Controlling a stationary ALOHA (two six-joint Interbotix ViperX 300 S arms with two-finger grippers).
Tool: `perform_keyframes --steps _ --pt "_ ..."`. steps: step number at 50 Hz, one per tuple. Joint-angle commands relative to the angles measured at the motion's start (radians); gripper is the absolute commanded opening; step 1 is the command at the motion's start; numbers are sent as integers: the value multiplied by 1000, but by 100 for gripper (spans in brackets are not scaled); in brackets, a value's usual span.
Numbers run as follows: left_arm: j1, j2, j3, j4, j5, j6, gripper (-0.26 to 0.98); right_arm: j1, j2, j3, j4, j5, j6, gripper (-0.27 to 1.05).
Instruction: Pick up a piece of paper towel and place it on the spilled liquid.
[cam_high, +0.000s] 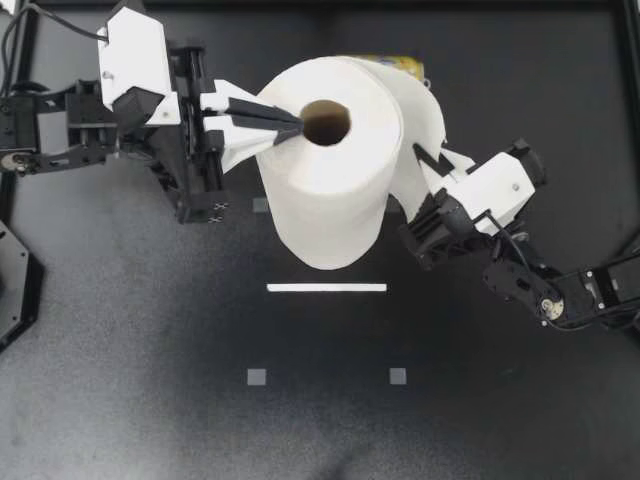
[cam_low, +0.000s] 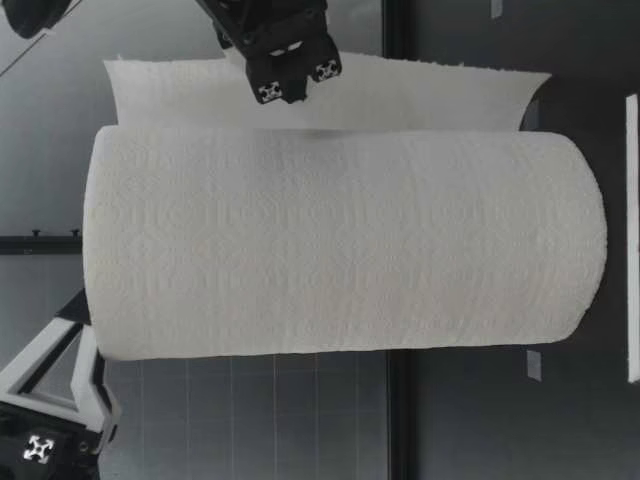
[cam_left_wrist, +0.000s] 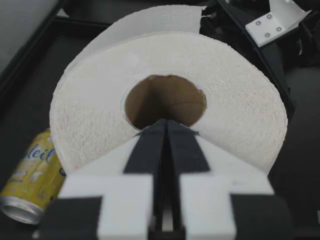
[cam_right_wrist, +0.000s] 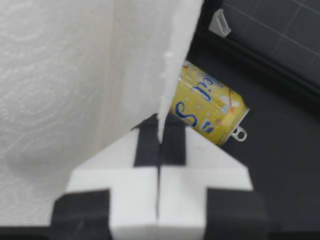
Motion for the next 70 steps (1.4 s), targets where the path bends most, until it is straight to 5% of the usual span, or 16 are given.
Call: perform_keyframes --steps 1,26,50,59,70 --pt "3 21 18 -5 41 -9 10 -5 -20 -9 6 -12 2 -15" --pt "20 80 35 -6 87 -89 10 43 -6 118 253 -61 18 -15" --pt "20 69 41 -6 52 -95 10 176 -124 247 485 -31 25 -15" --pt "0 51 31 -6 -89 -81 10 110 -186 262 411 -106 15 -15" --pt "-12 14 32 3 -245 -75 10 -117 -305 310 371 -350 -140 -15"
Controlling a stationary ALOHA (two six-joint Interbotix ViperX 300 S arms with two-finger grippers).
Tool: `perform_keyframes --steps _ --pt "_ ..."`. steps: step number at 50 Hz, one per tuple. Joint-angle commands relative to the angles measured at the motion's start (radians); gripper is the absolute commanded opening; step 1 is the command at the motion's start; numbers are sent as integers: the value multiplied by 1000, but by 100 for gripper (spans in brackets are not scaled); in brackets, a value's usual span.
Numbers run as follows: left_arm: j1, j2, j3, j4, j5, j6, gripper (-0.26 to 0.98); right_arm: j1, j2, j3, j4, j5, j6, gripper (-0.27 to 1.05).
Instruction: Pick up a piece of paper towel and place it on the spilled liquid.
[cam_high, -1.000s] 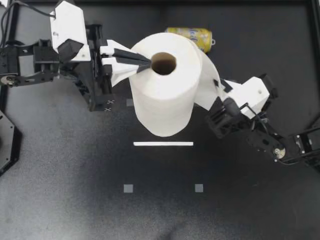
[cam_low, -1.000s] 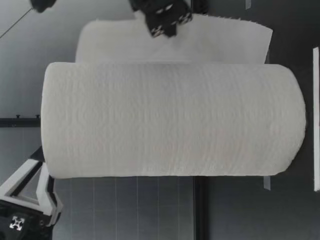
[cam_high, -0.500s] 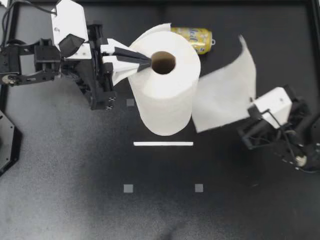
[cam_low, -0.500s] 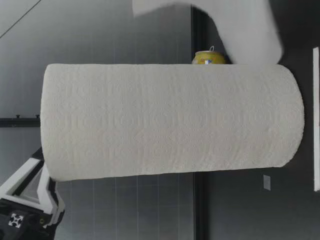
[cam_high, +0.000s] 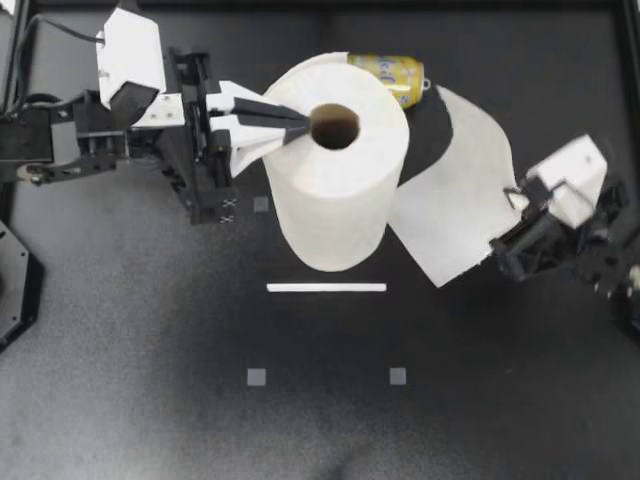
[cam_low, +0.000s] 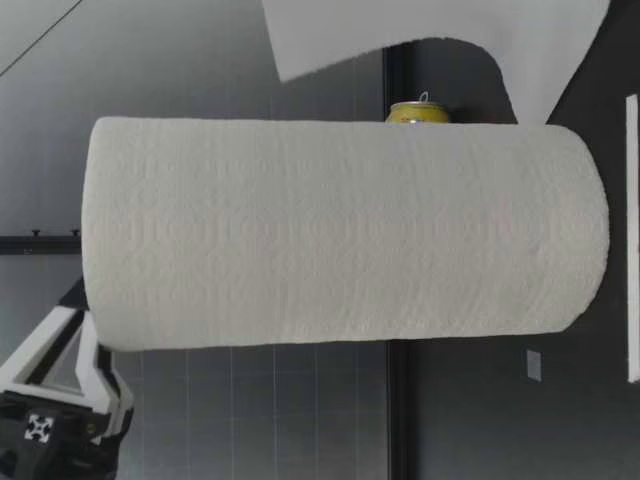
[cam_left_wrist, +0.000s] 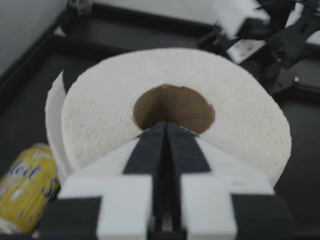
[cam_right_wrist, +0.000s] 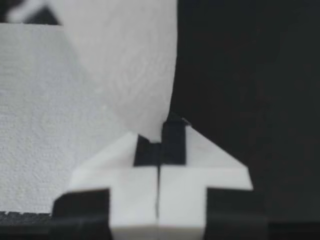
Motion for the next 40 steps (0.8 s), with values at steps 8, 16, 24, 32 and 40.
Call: perform_keyframes --steps 8,16,24,32,40 --pt "-18 -41 0 15 -110 3 10 -291 -146 25 11 -239 -244 -15" --pt "-23 -71 9 23 -187 3 10 -469 -209 37 37 -321 -407 -15" --pt "-23 -95 21 25 -232 3 10 -624 -210 38 55 -437 -535 -15" --pt "-23 -104 32 26 -252 3 10 -755 -126 28 54 -560 -589 -15" --pt "-23 -106 35 29 -259 5 10 -836 12 -21 51 -649 -644 -15"
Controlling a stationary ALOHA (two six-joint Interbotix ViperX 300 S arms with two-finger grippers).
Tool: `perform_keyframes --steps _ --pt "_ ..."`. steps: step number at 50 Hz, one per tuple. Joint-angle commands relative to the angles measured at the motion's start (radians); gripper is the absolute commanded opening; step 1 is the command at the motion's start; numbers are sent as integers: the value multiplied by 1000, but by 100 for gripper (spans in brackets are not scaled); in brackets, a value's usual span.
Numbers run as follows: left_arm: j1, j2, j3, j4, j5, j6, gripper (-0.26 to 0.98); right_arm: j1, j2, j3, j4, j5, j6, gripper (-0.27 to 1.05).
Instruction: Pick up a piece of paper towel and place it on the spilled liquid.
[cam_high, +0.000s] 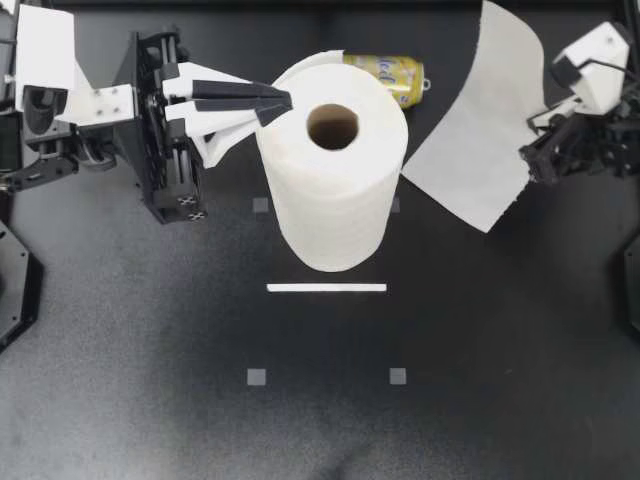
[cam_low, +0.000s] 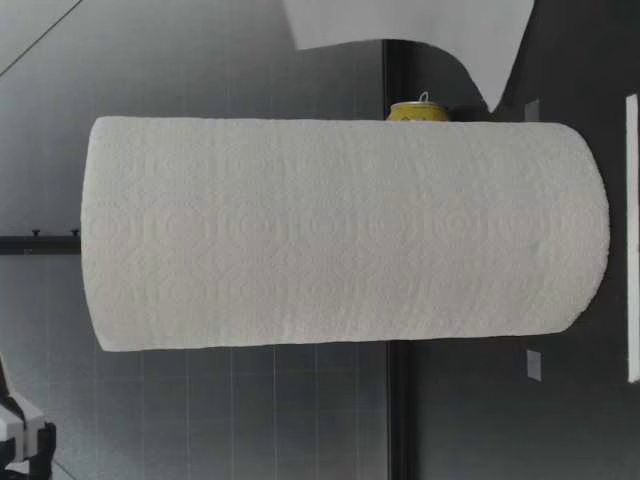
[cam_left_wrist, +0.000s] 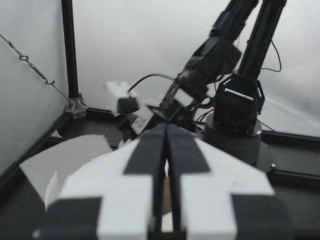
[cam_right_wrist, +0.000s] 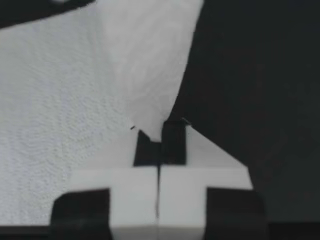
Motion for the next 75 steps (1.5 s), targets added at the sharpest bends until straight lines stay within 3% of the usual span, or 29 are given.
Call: perform_keyframes --steps 1,22,43,53,65,75 --pt "-2 -18 -12 8 -11 2 10 -37 64 -54 -3 -38 -18 -15" --pt "-2 -75 26 12 -11 -2 10 -64 305 -273 -11 -37 -104 -15" --pt "-2 -98 52 12 -11 0 10 -64 336 -341 -11 60 -169 -11" --pt "-2 -100 51 12 -11 0 10 -64 331 -342 -8 81 -167 14" --pt "-2 -100 49 12 -11 0 10 -64 333 -357 -8 169 -164 67" --pt "-2 -100 49 12 -11 0 10 -64 324 -362 3 236 -163 70"
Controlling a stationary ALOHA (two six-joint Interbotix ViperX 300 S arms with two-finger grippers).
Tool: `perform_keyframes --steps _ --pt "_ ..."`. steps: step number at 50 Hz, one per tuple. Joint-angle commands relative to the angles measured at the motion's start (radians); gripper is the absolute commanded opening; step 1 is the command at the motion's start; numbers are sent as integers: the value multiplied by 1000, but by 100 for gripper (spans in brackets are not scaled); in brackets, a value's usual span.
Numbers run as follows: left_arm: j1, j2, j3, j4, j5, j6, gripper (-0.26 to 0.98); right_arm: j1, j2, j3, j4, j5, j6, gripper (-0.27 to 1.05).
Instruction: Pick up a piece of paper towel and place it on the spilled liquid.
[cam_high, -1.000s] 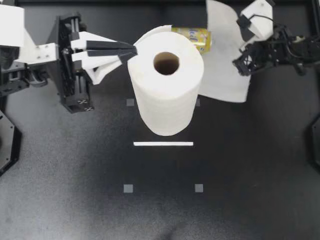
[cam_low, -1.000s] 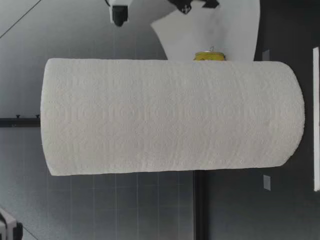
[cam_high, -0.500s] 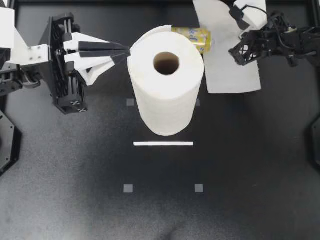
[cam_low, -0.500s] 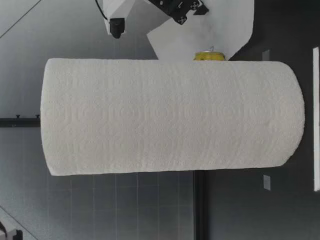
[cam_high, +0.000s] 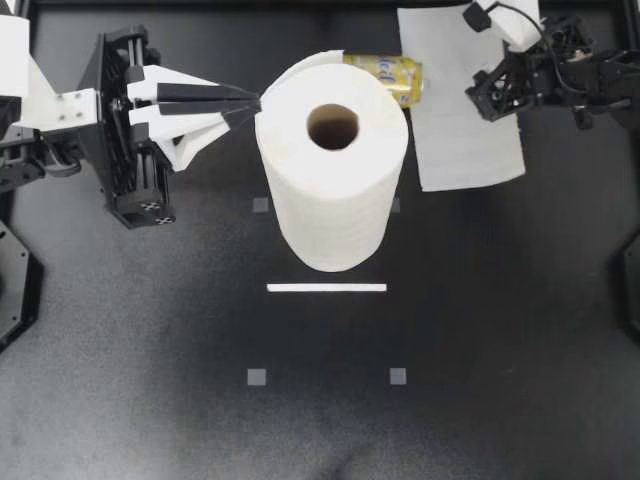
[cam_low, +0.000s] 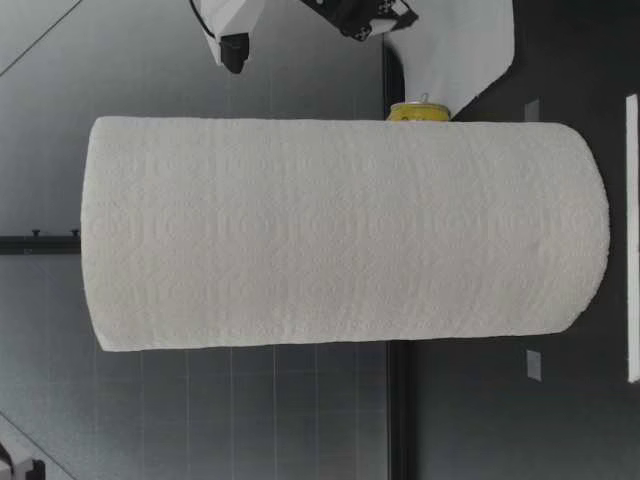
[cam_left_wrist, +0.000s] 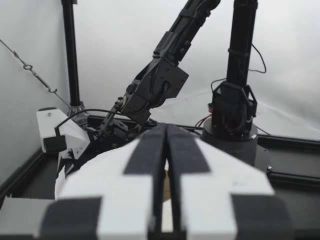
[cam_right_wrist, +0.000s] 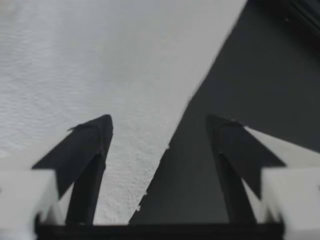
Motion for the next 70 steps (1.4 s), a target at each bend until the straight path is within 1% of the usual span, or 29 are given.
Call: perform_keyframes --steps 1,5,9,13,18,27,29,35,46,53,61,70 --pt "-2 -14 -14 2 -9 0 10 -5 -23 -20 6 26 3 70" --pt "-2 -14 -14 2 -9 0 10 6 -41 -17 17 61 -2 70" --pt "-2 -14 -12 3 -9 2 10 40 -80 -12 28 118 -5 70" --pt "-2 -15 -12 3 -9 2 10 98 -138 -3 38 184 -6 70" --pt "-2 -15 -14 3 -9 0 10 186 -233 18 78 261 -14 69" --pt "-8 -15 -11 3 -9 -2 10 331 -374 71 167 337 -34 69" --pt "-9 -15 -12 3 -9 -2 10 360 -411 84 201 357 -48 69" --pt "-25 -15 -17 3 -9 -2 10 414 -482 110 288 394 -81 69" --pt "-43 -17 -20 3 -9 -3 10 499 -612 147 410 451 -123 65" --pt "-46 -15 -20 3 -9 -2 10 558 -696 147 476 434 -161 59" --pt "-46 -15 -21 3 -5 -2 10 649 -810 150 497 319 -167 51" --pt "-58 -18 -21 3 6 -3 10 684 -945 195 497 215 -167 43"
